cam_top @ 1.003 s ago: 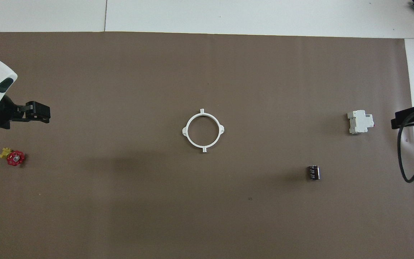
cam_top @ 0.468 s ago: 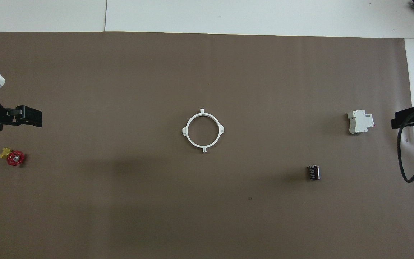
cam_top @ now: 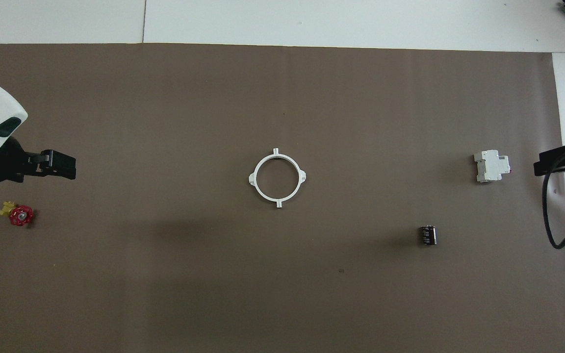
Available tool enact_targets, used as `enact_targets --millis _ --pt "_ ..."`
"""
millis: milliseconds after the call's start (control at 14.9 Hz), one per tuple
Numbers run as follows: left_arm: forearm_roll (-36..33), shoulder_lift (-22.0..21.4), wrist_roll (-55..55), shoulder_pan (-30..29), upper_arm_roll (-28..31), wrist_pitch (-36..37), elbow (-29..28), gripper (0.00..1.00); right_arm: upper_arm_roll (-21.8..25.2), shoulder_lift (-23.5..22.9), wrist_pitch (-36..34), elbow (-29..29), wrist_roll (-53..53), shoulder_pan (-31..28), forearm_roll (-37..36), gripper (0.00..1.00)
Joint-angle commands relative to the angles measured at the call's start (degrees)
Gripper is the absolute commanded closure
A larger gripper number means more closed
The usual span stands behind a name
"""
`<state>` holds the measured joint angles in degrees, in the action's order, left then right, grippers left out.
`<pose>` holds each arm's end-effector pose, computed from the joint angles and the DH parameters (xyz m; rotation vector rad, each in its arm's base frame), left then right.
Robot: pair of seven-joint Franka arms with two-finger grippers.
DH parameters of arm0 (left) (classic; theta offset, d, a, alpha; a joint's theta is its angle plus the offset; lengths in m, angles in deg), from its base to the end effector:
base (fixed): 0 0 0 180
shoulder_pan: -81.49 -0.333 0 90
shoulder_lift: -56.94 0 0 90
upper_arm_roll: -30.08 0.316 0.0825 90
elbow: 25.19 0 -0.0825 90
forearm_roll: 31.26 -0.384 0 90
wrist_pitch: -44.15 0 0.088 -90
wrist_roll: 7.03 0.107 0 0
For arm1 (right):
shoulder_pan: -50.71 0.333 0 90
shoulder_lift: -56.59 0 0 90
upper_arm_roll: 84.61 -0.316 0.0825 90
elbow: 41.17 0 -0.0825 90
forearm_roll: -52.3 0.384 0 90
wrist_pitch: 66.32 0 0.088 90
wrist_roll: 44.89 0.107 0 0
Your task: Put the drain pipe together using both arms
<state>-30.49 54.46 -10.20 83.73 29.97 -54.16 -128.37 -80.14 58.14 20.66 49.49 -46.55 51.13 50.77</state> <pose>0.5443 -0.0236 0.5515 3.1296 0.0259 -0.0662 0.5390 -0.0418 0.6294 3.1176 -0.0663 -0.0599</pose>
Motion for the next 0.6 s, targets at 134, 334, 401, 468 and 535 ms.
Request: enact_targets --millis 134,334,401,468,535 --pt "1.2 -0.7 0.5 0.8 1.0 2.5 4.8 0.0 0.0 0.1 -0.1 0.3 -1.6 -0.2 0.0 0.0" --pt "1.1 -1.6 0.5 0.6 1.3 5.5 5.2 0.0 0.0 0.1 -0.1 0.3 -1.6 -0.1 0.0 0.0" --pt "1.1 -2.6 0.6 0.3 1.0 6.3 5.3 0.0 -0.1 0.1 -0.1 0.3 -1.6 -0.1 0.0 0.0" --pt "1.1 -2.6 0.7 0.2 1.1 7.3 5.2 0.0 -0.1 0.1 -0.1 0.3 -1.6 -0.1 0.0 0.0" --pt "1.1 -1.8 0.9 0.1 1.3 8.5 5.5 0.0 0.0 0.1 -0.1 0.3 -1.6 -0.1 0.0 0.0"
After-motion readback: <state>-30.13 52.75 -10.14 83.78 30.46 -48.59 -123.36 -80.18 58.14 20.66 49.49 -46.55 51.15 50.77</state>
